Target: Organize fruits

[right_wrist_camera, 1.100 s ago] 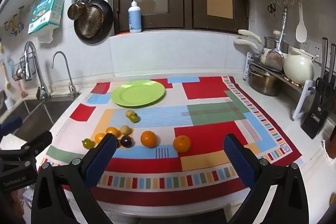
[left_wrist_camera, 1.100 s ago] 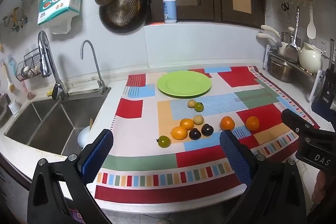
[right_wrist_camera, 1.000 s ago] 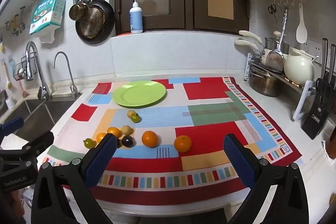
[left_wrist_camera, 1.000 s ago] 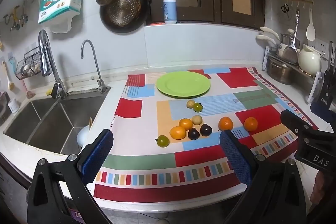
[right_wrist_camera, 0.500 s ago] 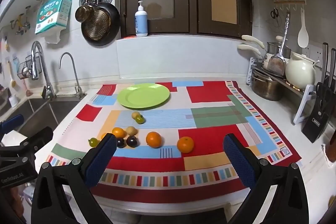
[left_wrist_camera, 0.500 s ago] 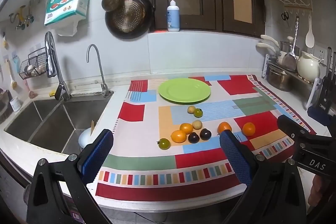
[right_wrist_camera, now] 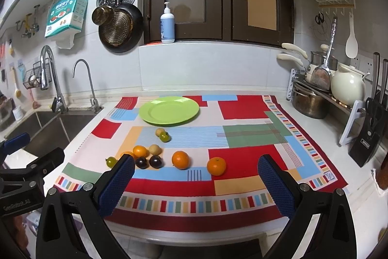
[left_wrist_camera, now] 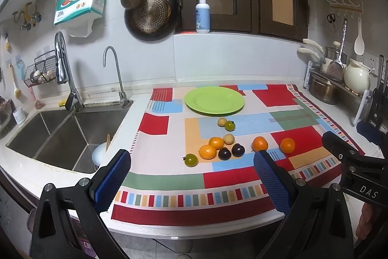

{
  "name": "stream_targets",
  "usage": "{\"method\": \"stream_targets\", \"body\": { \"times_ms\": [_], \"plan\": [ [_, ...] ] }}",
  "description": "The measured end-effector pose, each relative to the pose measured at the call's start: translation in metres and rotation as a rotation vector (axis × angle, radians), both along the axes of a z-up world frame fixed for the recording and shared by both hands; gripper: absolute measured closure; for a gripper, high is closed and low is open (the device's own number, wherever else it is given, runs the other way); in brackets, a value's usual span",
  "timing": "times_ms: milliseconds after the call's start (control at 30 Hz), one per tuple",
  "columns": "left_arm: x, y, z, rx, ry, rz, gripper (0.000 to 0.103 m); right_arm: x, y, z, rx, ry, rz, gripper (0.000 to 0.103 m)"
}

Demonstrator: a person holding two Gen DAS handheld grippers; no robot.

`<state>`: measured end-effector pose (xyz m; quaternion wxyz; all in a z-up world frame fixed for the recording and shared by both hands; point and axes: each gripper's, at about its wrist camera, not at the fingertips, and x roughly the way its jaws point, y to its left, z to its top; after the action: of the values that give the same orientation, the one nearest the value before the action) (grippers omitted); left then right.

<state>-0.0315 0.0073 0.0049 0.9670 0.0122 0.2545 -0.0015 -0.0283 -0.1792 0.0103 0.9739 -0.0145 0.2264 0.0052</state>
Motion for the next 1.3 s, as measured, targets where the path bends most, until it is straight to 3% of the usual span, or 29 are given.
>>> {"method": "stream_targets", "body": {
  "times_ms": [1300],
  "plan": [
    [-0.017, 0.006, 0.006, -0.012, -0.026, -0.012, 0.0, -0.012, 0.006, 0.003, -0.005, -0.017, 0.019, 0.0]
  ]
}}
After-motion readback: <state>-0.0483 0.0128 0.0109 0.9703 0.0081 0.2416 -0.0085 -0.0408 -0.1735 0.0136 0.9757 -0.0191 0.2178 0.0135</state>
